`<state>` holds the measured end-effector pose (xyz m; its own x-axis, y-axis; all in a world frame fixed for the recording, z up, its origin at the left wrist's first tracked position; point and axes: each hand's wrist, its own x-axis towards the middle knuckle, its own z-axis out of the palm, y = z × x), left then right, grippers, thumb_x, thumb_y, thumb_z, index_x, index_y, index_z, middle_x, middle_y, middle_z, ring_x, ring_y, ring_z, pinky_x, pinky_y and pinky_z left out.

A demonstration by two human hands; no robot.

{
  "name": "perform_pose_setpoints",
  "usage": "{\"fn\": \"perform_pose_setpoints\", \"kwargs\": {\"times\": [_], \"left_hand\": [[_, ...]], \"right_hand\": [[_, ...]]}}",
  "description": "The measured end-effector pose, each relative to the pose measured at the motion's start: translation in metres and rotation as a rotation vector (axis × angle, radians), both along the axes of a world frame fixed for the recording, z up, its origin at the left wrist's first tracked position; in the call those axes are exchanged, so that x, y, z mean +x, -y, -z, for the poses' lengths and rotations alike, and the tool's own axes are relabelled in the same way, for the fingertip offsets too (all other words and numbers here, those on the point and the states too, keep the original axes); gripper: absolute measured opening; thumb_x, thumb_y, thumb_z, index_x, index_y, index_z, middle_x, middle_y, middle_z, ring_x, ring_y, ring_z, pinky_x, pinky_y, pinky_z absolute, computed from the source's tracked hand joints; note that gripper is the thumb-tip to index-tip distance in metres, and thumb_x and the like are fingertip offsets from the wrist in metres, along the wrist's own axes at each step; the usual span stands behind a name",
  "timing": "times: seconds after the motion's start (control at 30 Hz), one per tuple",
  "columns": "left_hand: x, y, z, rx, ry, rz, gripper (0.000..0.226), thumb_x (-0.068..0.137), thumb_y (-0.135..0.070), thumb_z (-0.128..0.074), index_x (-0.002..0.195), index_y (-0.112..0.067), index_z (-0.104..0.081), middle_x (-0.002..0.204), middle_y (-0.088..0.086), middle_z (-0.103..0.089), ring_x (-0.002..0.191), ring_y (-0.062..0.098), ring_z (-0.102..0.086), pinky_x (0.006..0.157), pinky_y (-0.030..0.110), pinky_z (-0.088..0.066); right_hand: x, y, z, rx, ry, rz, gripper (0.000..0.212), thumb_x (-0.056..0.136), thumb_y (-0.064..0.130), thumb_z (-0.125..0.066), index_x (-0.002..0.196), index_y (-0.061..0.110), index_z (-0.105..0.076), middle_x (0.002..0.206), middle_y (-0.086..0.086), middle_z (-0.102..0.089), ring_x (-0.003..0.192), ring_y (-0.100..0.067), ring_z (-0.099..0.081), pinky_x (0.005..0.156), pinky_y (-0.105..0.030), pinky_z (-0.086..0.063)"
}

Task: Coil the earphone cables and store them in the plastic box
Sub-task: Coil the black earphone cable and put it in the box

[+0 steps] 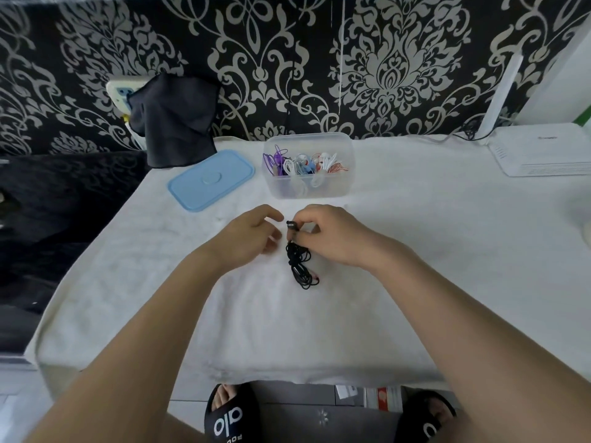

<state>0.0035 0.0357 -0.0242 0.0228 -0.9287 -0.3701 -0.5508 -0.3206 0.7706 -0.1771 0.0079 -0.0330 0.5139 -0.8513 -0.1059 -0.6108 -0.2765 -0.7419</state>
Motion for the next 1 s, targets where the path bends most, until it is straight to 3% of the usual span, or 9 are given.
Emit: {"fn": "perform_pose_setpoints", "kwargs": {"times": [0.13, 0.27, 0.37, 0.43, 0.5, 0.7, 0.87, 1.0], "left_hand": [[0.004, -0.007, -0.009, 0.050, -0.089, 0.000, 0.033, 0.103, -0.006, -0.032, 0.117, -0.007, -0.062, 0.110, 0.022, -0.071, 0.080, 0.023, -0.069, 0.088, 0.039, -0.057], [0.009, -0.009, -0.017, 0.072, -0.191, -0.040, 0.027, 0.103, -0.014, -0.038, 0.106, -0.006, -0.063, 0.100, 0.019, -0.072, 0.076, 0.023, -0.069, 0.083, 0.039, -0.057], [0.020, -0.008, -0.016, -0.011, 0.103, -0.016, 0.022, 0.101, -0.014, -0.041, 0.104, -0.011, -0.062, 0.096, 0.005, -0.069, 0.076, 0.020, -0.062, 0.070, 0.030, -0.051], [0.032, -0.010, -0.014, -0.048, 0.354, 0.030, 0.019, 0.100, -0.015, -0.043, 0.106, -0.016, -0.061, 0.097, -0.001, -0.065, 0.080, 0.018, -0.058, 0.067, 0.028, -0.047], [0.046, -0.013, -0.013, -0.019, 0.474, 0.051, 0.019, 0.098, -0.013, -0.044, 0.108, -0.020, -0.060, 0.098, 0.000, -0.062, 0.079, 0.017, -0.057, 0.065, 0.026, -0.045], [0.080, -0.018, -0.017, 0.038, 0.584, -0.072, 0.025, 0.097, -0.008, -0.038, 0.108, -0.017, -0.059, 0.104, 0.004, -0.062, 0.082, 0.018, -0.056, 0.063, 0.027, -0.042], [0.094, -0.029, -0.014, 0.141, 0.585, -0.033, 0.010, 0.100, -0.025, -0.051, 0.108, -0.021, -0.056, 0.108, 0.001, -0.060, 0.087, 0.017, -0.057, 0.068, 0.028, -0.043], [0.086, -0.036, -0.006, 0.072, 0.512, 0.027, 0.019, 0.096, -0.035, -0.064, 0.107, -0.022, -0.056, 0.098, -0.004, -0.061, 0.079, 0.014, -0.058, 0.064, 0.024, -0.045]], "right_hand": [[0.009, 0.002, 0.006, 0.056, 0.067, 0.067, 0.017, 0.092, 0.024, -0.062, 0.091, 0.008, -0.068, 0.090, -0.009, -0.071, 0.083, -0.023, -0.063, 0.084, -0.043, -0.053], [0.010, 0.003, 0.006, 0.168, 0.174, 0.107, 0.011, 0.091, 0.016, -0.064, 0.087, 0.022, -0.071, 0.091, -0.001, -0.075, 0.094, -0.020, -0.070, 0.093, -0.042, -0.052], [0.013, 0.001, 0.004, 0.272, 0.262, 0.124, 0.013, 0.093, 0.012, -0.062, 0.101, 0.012, -0.071, 0.088, -0.001, -0.078, 0.086, -0.009, -0.071, 0.095, -0.031, -0.050], [0.014, 0.000, 0.005, 0.293, 0.280, 0.122, 0.016, 0.094, 0.012, -0.061, 0.109, 0.008, -0.067, 0.086, -0.001, -0.078, 0.079, -0.006, -0.067, 0.091, -0.030, -0.050], [0.018, -0.001, 0.007, 0.291, 0.259, 0.122, 0.018, 0.095, 0.015, -0.061, 0.112, 0.010, -0.062, 0.085, 0.001, -0.079, 0.076, -0.006, -0.067, 0.088, -0.030, -0.051], [0.027, -0.002, 0.013, 0.319, 0.269, 0.125, 0.007, 0.098, 0.018, -0.054, 0.105, 0.016, -0.052, 0.076, 0.003, -0.074, 0.076, -0.021, -0.074, 0.087, -0.036, -0.053], [0.037, -0.003, 0.010, 0.275, 0.203, 0.076, 0.020, 0.098, 0.011, -0.054, 0.113, 0.015, -0.067, 0.078, 0.003, -0.070, 0.074, -0.016, -0.070, 0.082, -0.027, -0.050], [0.046, -0.004, 0.009, 0.329, 0.243, 0.088, 0.026, 0.097, 0.006, -0.054, 0.117, 0.015, -0.067, 0.085, -0.002, -0.069, 0.074, -0.017, -0.069, 0.076, -0.017, -0.051]]}}
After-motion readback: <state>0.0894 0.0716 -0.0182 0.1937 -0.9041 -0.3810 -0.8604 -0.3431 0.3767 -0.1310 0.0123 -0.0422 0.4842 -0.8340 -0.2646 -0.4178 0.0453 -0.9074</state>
